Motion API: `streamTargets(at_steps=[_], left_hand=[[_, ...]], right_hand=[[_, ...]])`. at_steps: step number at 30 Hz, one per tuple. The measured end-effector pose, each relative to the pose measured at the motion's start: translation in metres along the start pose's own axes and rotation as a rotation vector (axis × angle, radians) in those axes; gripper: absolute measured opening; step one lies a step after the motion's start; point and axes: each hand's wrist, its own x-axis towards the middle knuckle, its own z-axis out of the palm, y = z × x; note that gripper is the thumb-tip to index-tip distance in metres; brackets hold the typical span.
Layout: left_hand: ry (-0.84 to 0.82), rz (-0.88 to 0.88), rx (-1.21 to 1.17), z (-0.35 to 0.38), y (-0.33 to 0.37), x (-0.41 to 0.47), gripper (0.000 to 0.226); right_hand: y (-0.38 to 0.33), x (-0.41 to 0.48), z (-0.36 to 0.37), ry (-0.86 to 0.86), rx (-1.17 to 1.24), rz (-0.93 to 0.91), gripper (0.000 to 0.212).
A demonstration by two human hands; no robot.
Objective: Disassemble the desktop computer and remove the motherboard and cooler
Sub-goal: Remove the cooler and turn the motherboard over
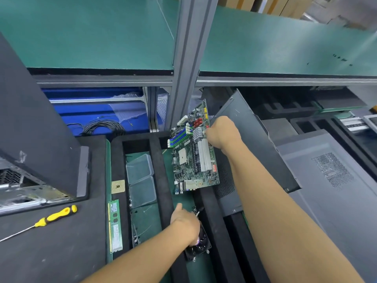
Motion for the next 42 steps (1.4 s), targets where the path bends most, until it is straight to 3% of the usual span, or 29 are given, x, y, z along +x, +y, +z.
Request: streamTargets(at_steps=[6,12,19,22,25,29,32,35,39,42], left_hand=[[-0.013,-0.003,0.009,0.003,0.002,0.006,0.063],[-0.128,-0.117,-0.031,0.011,0.017,0.015,0.104],[-0.177,-0.042,0.058,0.008,0.029,0.023,0.086],[-0.084,-0.112,0.000,0.012,0.027,0.021,0.085],[0.097,-0.114,-0.109,0.013,0.017,0.020,0.066],[0.303,-0.057,-0.244,0.010,-0.006,0.012,0.037],[0.397,-0.037,-0.291,0.010,-0.018,0.004,0.032],[0.504,-0.031,-0.305,0.014,-0.026,-0.005,0.035],[0.681,-0.021,-0.669,0.034,-0.044,-0.015,0.032],[0.770,-0.084,-0.857,0.054,-0.065,-0.033,0.029]], right_hand=[[0.010,0.001,0.013,-0.047,-0.011,-0.003,0.038],[0.016,0.013,0.051,-0.144,0.057,0.062,0.037],[0.031,0.037,0.062,-0.159,0.054,0.164,0.019],[0.041,0.037,0.062,-0.106,-0.040,0.200,0.024],[0.045,0.034,0.061,-0.066,-0.074,0.215,0.008],[0.048,0.026,0.065,-0.075,-0.025,0.249,0.027],[0.049,0.018,0.065,-0.099,-0.027,0.230,0.022],[0.047,0.007,0.067,-0.066,-0.133,0.161,0.035],[0.033,-0.018,0.077,0.139,-0.081,-0.028,0.032],[0.008,-0.041,0.091,0.055,0.140,-0.092,0.019]])
